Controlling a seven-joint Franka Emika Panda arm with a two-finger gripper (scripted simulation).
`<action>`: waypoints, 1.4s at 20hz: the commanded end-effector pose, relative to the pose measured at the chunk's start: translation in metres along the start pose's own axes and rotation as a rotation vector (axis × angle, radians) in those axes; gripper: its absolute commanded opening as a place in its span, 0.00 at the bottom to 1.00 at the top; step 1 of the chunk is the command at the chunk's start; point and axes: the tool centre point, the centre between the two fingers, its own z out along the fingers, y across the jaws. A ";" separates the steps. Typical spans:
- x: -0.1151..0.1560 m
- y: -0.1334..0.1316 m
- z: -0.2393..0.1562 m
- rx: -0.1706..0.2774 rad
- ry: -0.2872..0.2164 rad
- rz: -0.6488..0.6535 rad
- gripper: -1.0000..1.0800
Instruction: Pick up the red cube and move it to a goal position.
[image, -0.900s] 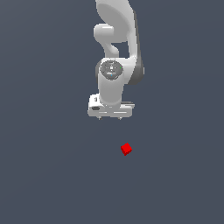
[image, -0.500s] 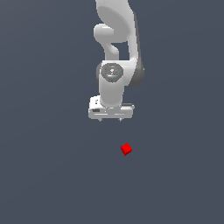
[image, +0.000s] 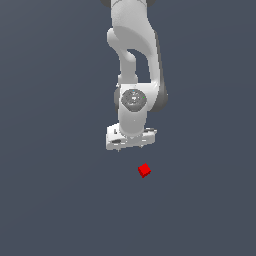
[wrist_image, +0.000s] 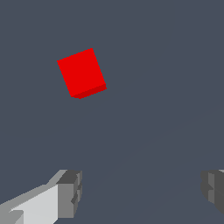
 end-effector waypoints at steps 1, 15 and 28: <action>0.014 -0.006 0.012 0.001 0.009 -0.055 0.96; 0.081 -0.045 0.066 0.005 0.054 -0.318 0.96; 0.090 -0.053 0.072 0.005 0.060 -0.356 0.00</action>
